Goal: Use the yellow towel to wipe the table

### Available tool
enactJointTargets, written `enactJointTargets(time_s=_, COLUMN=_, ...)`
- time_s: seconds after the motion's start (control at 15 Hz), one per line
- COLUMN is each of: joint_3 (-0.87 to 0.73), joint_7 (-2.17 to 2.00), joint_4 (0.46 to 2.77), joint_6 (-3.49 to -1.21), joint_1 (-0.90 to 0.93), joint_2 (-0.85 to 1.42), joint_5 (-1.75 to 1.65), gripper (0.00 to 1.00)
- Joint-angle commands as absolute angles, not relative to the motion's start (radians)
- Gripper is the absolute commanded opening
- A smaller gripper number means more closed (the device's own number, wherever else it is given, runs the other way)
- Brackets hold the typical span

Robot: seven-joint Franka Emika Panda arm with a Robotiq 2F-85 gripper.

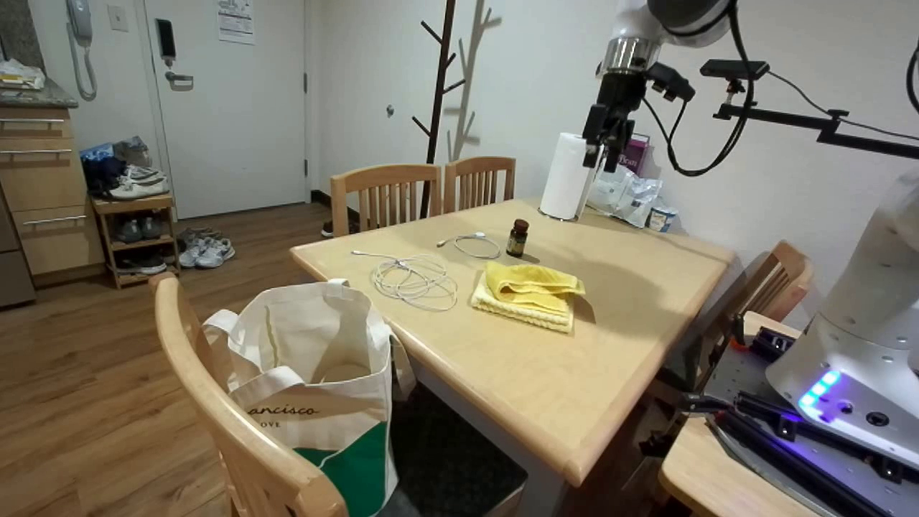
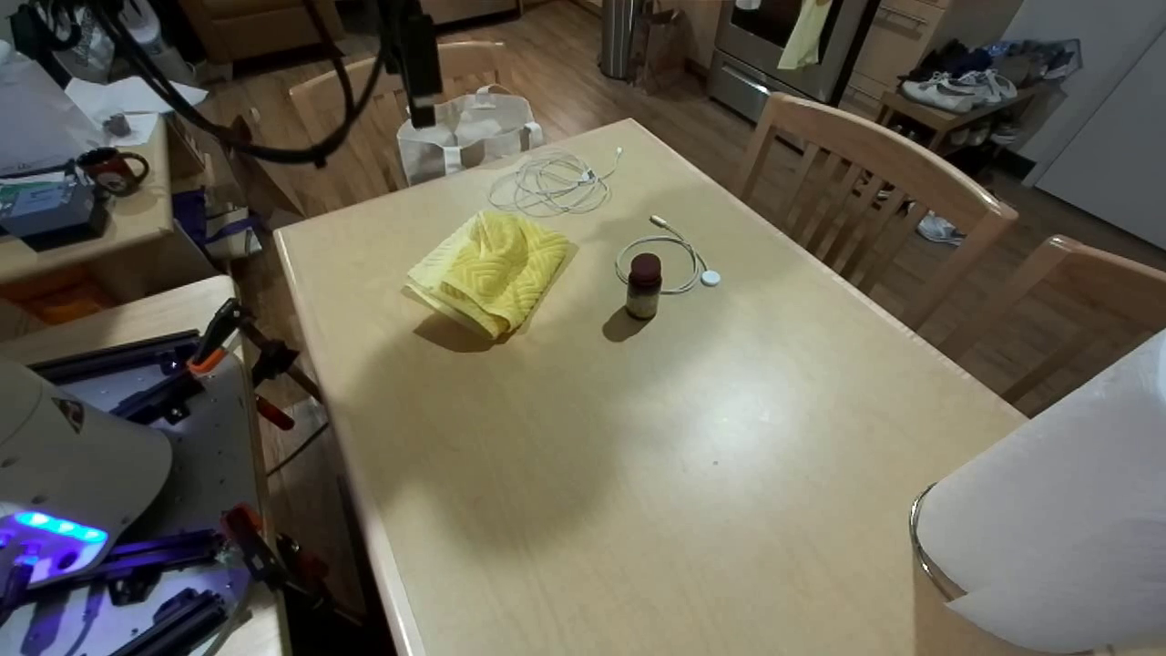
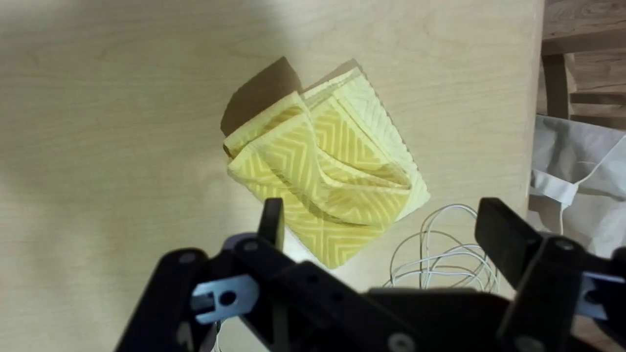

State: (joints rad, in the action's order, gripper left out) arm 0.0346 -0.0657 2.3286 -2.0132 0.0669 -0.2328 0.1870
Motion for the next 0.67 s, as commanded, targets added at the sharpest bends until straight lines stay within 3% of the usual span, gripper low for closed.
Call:
enactJointTargets(time_s=0.0, joint_3=0.022, joint_7=0.081, joint_4=2.432, joint_6=-2.198, joint_1=0.069, joint_2=-0.187, joint_5=0.207, gripper=1.00)
enactJointTargets(time_s=0.2, joint_3=0.025, joint_7=0.212, joint_4=2.521, joint_6=-2.299, joint_1=0.078, joint_2=-0.140, joint_5=0.173, gripper=1.00)
enactJointTargets(time_s=0.6, joint_3=0.013, joint_7=0.284, joint_4=2.531, joint_6=-2.254, joint_1=0.066, joint_2=-0.100, joint_5=0.176, gripper=1.00)
